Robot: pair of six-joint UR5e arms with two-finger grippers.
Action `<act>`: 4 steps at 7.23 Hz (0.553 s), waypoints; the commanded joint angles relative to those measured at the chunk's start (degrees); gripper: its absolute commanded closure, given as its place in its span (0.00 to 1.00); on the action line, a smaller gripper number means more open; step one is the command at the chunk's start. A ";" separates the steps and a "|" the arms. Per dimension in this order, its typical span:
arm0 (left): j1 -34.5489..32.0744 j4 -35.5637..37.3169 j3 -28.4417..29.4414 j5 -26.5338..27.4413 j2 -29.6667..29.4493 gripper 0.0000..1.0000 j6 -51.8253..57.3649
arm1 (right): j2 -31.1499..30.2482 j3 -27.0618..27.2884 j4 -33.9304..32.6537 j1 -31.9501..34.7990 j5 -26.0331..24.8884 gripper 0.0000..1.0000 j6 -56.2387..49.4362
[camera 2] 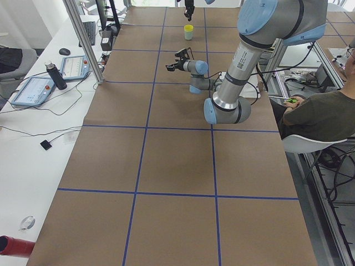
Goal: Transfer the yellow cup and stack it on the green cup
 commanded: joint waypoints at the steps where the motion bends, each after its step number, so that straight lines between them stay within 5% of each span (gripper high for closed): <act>1: -0.04 0.58 1.05 5.55 0.36 0.01 -0.70 | 1.57 0.04 0.02 -0.01 2.54 0.00 -0.05; 3: -3.97 2.07 4.39 6.21 0.79 0.01 -15.81 | 3.77 -1.80 0.02 -0.01 2.47 0.00 -0.49; 4: -8.09 7.65 4.49 1.50 0.80 0.01 -21.91 | 5.35 -3.03 0.02 -0.01 2.39 0.00 -0.58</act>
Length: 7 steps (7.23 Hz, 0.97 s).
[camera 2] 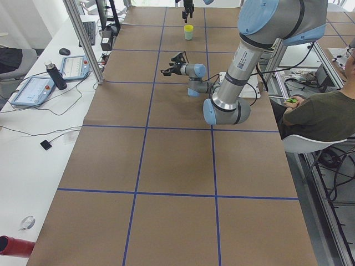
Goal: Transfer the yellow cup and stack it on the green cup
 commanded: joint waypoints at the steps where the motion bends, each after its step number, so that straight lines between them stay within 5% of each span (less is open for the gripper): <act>1: -9.67 7.16 0.57 -12.08 1.77 0.01 -12.45 | 3.25 -2.33 0.00 0.00 -0.09 0.00 -0.12; 4: -26.27 20.84 -0.04 -39.83 3.80 0.01 -12.23 | 11.32 -8.64 -0.09 2.62 0.26 0.00 -0.91; 7: -42.81 31.16 -0.83 -67.29 10.88 0.01 -1.07 | 16.71 -16.29 -0.70 11.48 2.88 0.00 -16.31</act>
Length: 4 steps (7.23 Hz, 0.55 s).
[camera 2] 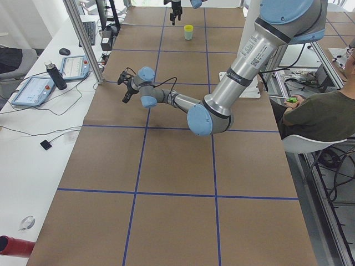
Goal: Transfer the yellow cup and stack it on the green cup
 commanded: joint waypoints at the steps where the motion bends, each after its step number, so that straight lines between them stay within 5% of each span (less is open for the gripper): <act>1: -12.01 5.43 -1.49 -17.05 8.16 0.01 12.38 | 2.71 -6.25 -0.45 8.04 4.23 0.00 -13.63; 2: -16.68 10.14 -1.50 -23.46 8.56 0.01 13.99 | 3.07 -8.55 -0.45 10.34 4.95 0.00 -19.78; 4: -22.24 11.07 -2.72 -25.63 16.51 0.01 31.32 | 3.87 -13.12 -0.63 14.39 5.66 0.00 -28.84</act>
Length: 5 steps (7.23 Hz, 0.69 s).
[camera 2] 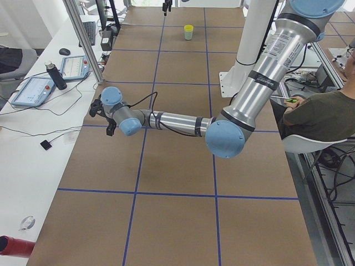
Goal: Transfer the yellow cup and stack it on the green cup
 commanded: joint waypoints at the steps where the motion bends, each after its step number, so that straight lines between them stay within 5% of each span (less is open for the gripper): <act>1: -4.23 1.06 -1.84 -1.89 9.16 0.01 14.39 | 1.40 -4.71 -2.72 4.39 1.57 0.00 -11.79; 3: -8.27 8.66 -2.20 1.25 11.40 0.00 28.33 | 2.28 -4.73 -6.95 5.55 1.67 0.00 -17.72; 5: -9.60 31.76 -14.86 8.03 11.66 0.00 38.82 | 2.29 -4.73 -6.97 5.55 1.76 0.00 -17.82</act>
